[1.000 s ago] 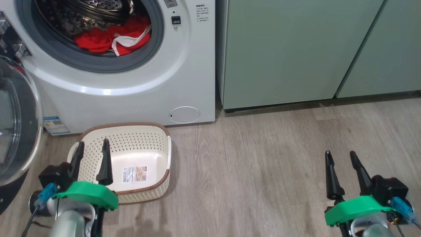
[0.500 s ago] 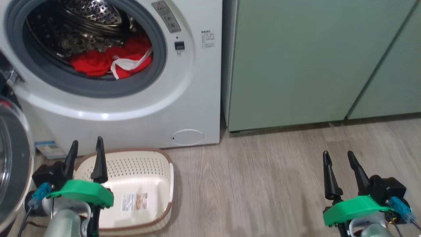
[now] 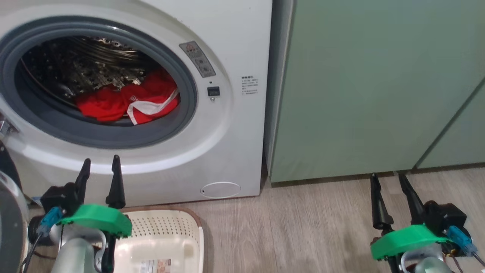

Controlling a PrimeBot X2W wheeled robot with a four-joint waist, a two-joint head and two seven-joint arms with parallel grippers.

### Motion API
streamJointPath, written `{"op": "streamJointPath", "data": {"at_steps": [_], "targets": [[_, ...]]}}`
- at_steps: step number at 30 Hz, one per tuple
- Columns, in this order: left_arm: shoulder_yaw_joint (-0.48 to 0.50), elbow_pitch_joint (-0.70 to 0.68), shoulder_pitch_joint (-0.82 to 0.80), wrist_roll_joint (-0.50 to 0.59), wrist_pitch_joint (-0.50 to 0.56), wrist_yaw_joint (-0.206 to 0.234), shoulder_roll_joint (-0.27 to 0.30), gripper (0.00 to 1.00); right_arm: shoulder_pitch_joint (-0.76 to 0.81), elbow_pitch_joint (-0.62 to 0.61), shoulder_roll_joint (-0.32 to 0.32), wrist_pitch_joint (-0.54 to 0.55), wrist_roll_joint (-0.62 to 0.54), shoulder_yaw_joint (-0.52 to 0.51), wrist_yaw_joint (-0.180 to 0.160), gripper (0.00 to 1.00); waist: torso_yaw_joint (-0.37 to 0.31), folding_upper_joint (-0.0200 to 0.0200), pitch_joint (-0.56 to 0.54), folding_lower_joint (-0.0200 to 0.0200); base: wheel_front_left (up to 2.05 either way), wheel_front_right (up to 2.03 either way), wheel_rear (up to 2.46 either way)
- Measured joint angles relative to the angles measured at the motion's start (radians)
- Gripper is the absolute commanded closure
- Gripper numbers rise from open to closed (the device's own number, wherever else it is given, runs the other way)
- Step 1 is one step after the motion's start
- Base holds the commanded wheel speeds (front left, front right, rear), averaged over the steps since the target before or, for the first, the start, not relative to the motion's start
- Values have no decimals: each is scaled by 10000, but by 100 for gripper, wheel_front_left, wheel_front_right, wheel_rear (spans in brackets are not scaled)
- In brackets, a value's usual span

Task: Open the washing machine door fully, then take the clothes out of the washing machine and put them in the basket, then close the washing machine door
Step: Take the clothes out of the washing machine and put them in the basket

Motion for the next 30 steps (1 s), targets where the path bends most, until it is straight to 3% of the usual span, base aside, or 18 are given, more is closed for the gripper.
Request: {"op": "streamJointPath", "data": {"at_steps": [14, 21, 30], "targets": [[125, 690, 5, 330, 0, 4, -117, 0, -8, -27, 2, 0, 4, 111, 0, 0, 70, 0, 3, 0, 15, -15, 0], [-215, 2571, -775, 750, 255, 182, 12, 0, -13, 105, 2, 0, 38, 305, 0, 0, -163, 0, 134, 0, 0, 0, 0], [-512, 4236, -3595, 792, 2439, 188, 591, 0, -489, 50, 0, 0, 38, 320, 0, 0, -493, 0, 1030, 0, 0, 0, 0]]}}
